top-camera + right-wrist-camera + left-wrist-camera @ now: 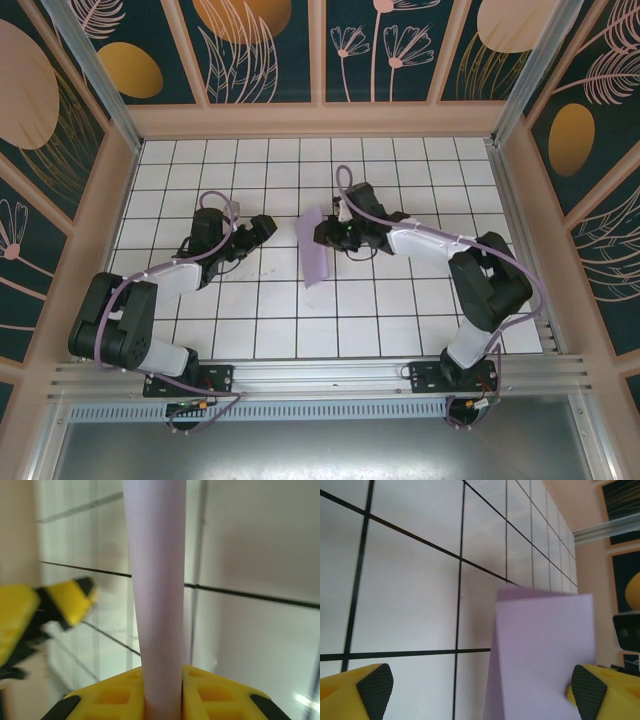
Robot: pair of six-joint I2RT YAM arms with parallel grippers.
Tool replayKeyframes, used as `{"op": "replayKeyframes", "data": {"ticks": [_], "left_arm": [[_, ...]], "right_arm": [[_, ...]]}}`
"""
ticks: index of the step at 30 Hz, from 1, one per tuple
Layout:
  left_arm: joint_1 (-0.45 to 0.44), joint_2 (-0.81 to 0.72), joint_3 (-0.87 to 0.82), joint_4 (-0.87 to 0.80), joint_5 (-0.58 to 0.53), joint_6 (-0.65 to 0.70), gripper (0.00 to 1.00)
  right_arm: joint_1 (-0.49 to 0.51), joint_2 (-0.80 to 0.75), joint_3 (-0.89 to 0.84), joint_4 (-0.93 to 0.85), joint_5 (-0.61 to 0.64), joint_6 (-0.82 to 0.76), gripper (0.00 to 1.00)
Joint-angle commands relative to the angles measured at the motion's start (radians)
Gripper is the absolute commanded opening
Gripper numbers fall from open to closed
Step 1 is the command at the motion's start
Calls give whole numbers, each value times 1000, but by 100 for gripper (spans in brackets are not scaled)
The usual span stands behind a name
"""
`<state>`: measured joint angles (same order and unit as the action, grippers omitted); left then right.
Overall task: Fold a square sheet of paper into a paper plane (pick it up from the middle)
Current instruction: First fold in half a square sheet of paper at the center of the table.
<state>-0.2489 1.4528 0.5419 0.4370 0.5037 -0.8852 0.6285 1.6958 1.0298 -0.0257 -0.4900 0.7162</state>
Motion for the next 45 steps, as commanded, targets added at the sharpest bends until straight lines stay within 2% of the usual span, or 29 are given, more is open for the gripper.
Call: {"op": "replayKeyframes", "data": {"ticks": [1, 4, 10, 16, 26, 35, 39, 41, 43, 45], "left_arm": [[-5, -34, -26, 89, 72, -25, 93], [-6, -26, -41, 136, 102, -52, 90], [-18, 18, -63, 237, 150, -116, 80], [-98, 101, -16, 241, 163, -121, 73], [-173, 250, 23, 376, 196, -210, 64], [-195, 335, 23, 516, 207, -280, 42], [-195, 347, 6, 614, 205, -324, 24], [-194, 349, 3, 637, 194, -336, 12], [-193, 348, 6, 643, 184, -338, 1], [-196, 342, 9, 654, 184, -341, 0]], "right_arm": [[-37, -10, -58, 202, -177, 34, 24], [-57, 14, -71, 146, -150, 13, 26], [-75, 54, -109, 158, -154, 38, 34], [-110, 77, -140, 205, -190, 80, 35], [-131, 93, -182, 302, -260, 152, 37], [-138, 102, -196, 338, -287, 178, 37], [-139, 99, -196, 330, -286, 174, 39], [-140, 93, -186, 288, -267, 153, 42], [-141, 75, -154, 180, -213, 88, 53], [-141, 44, -129, 95, -148, 34, 63]]}}
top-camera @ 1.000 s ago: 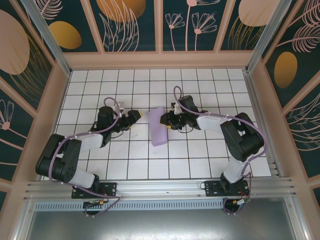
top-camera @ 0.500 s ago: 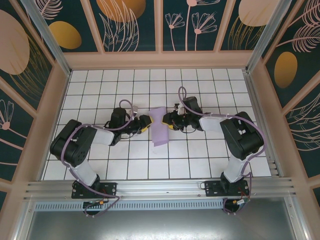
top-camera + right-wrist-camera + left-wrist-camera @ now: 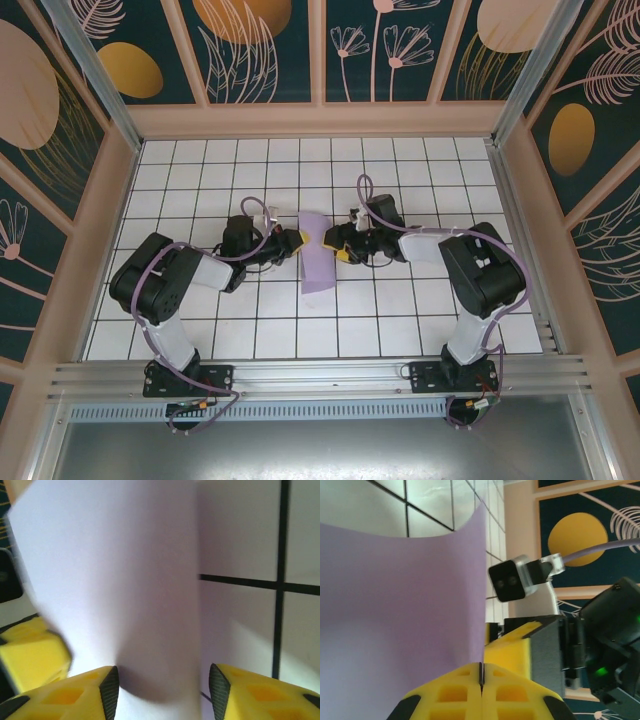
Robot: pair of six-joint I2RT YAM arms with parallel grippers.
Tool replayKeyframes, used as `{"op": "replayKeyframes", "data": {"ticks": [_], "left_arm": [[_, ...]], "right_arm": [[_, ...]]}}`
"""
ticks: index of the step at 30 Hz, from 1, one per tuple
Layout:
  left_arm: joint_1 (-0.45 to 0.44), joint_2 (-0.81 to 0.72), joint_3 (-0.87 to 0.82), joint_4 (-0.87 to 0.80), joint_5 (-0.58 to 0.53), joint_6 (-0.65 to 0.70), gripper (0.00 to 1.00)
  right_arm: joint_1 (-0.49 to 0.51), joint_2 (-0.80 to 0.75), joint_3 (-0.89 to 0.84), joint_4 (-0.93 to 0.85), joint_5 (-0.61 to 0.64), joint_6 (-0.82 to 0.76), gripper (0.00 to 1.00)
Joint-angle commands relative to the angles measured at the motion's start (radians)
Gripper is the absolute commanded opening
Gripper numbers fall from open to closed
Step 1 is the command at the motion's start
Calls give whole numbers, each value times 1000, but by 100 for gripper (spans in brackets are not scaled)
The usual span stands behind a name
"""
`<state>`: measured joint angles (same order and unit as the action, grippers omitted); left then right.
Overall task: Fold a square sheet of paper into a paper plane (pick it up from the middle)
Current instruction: First fold in half a square sheet of paper at the center of the table.
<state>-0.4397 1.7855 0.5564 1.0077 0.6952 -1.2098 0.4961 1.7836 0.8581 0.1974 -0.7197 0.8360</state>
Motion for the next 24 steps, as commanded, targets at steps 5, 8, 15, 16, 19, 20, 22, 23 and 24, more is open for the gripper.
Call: {"op": "replayKeyframes", "data": {"ticks": [5, 8, 15, 16, 19, 20, 22, 23, 24], "left_arm": [[-10, 6, 24, 63, 16, 0, 0], [-22, 15, 56, -4, 21, 29, 0], [-28, -7, 107, -316, -82, 180, 0], [-28, -14, 119, -377, -107, 212, 0], [-28, -32, 155, -525, -168, 295, 0], [-27, -38, 163, -558, -181, 316, 0], [-28, -42, 178, -611, -206, 345, 0], [-28, -42, 186, -634, -213, 356, 0], [-28, -42, 194, -657, -221, 370, 0]], "right_arm": [[-17, -130, 63, -240, 227, -149, 76], [-31, -160, 45, -235, 248, -151, 78], [-23, -116, 51, -221, 168, -179, 78], [-18, -107, 57, -224, 165, -184, 77], [2, -80, 84, -232, 152, -196, 77], [8, -71, 92, -234, 149, -199, 76], [21, -48, 108, -243, 146, -203, 76], [30, -36, 118, -249, 144, -207, 75], [38, -26, 128, -254, 145, -209, 74]]}}
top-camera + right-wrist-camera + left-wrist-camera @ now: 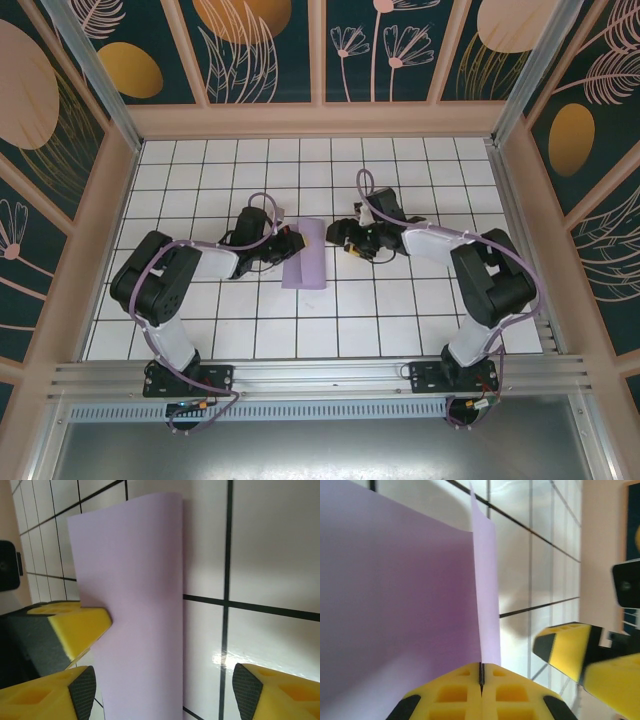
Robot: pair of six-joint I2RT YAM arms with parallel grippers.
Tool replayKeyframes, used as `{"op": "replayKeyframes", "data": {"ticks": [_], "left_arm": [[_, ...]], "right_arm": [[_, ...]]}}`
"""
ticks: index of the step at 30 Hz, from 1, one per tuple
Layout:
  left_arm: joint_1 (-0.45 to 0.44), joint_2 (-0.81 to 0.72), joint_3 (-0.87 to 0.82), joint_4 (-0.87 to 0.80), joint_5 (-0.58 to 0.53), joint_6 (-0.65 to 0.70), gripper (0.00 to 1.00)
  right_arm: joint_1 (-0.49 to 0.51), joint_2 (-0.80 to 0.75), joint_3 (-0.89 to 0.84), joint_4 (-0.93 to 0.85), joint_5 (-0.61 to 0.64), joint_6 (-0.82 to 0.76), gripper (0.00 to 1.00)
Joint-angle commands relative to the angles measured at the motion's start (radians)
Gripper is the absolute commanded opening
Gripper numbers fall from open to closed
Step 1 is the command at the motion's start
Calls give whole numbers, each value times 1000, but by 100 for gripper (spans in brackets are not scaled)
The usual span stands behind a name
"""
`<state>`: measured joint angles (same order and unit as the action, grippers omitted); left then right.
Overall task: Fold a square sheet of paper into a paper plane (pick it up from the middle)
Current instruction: First fold in half a square sheet of paper at the center of the table.
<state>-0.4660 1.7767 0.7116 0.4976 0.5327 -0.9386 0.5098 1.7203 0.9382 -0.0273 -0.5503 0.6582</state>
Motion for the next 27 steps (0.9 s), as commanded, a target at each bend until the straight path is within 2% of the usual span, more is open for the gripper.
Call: {"op": "replayKeyframes", "data": {"ticks": [1, 9, 19, 27], "left_arm": [[-2, -33, 45, -167, -67, 110, 0], [-1, -25, 121, -335, -158, 227, 0], [-1, -12, 145, -364, -202, 248, 0], [-2, -14, 148, -376, -226, 233, 13]], "right_arm": [[31, 48, 57, -37, -21, -34, 74], [77, 129, 142, -97, 13, -37, 68], [110, 226, 230, -157, 56, -14, 58], [115, 281, 262, -259, 148, -4, 46]]}}
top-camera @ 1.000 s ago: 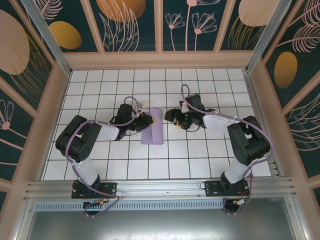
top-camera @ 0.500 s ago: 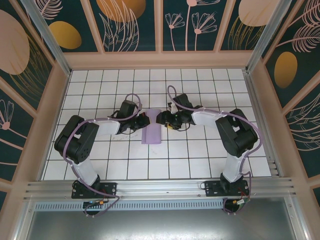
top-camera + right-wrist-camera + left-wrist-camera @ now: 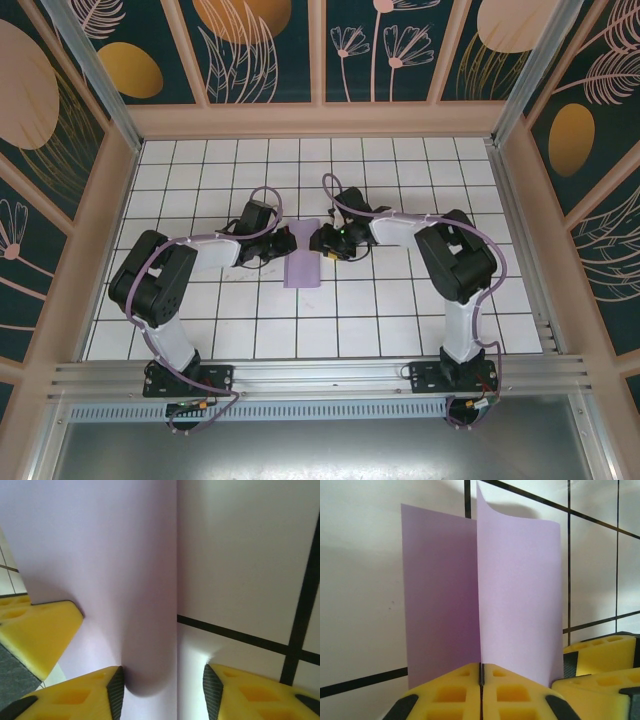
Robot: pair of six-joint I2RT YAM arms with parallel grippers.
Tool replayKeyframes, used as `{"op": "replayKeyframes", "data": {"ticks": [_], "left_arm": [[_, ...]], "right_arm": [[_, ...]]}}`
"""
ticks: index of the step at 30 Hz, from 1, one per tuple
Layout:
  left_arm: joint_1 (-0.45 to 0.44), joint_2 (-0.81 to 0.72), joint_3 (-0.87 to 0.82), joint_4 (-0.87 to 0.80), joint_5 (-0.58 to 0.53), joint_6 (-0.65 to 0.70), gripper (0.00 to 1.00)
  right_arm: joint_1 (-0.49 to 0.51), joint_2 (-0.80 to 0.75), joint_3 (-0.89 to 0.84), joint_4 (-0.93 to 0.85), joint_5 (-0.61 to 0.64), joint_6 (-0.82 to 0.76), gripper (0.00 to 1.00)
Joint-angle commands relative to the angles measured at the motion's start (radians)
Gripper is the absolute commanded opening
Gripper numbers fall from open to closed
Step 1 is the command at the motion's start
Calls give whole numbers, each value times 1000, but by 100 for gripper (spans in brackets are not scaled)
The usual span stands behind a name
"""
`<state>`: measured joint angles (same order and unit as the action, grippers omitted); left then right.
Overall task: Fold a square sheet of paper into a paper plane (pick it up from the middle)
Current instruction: First fold in half a square sheet of paper at the center of the table, then hold the square sheet of paper at the center of the table.
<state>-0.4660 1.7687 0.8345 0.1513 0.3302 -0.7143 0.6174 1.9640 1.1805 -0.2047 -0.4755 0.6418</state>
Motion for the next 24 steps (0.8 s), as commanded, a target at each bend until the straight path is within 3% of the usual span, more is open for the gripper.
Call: {"op": "replayKeyframes", "data": {"ticks": [1, 6, 13, 17, 21, 24], "left_arm": [[-1, -11, 25, -33, -25, 5, 15], [1, -37, 49, -80, -39, 2, 30], [38, -132, 63, -170, -149, -10, 57], [65, -179, 57, -191, -188, -13, 74], [80, -207, 44, -182, -228, -12, 99], [84, -209, 40, -168, -241, -6, 98]], "right_arm": [[8, 45, 19, -92, 84, 15, 44], [18, 87, 21, -135, 141, 27, 41], [28, 140, 23, -165, 180, 36, 40], [35, 173, 40, -201, 212, 35, 41], [38, 209, 56, -224, 225, 24, 43], [44, 236, 75, -251, 242, 4, 45]]}}
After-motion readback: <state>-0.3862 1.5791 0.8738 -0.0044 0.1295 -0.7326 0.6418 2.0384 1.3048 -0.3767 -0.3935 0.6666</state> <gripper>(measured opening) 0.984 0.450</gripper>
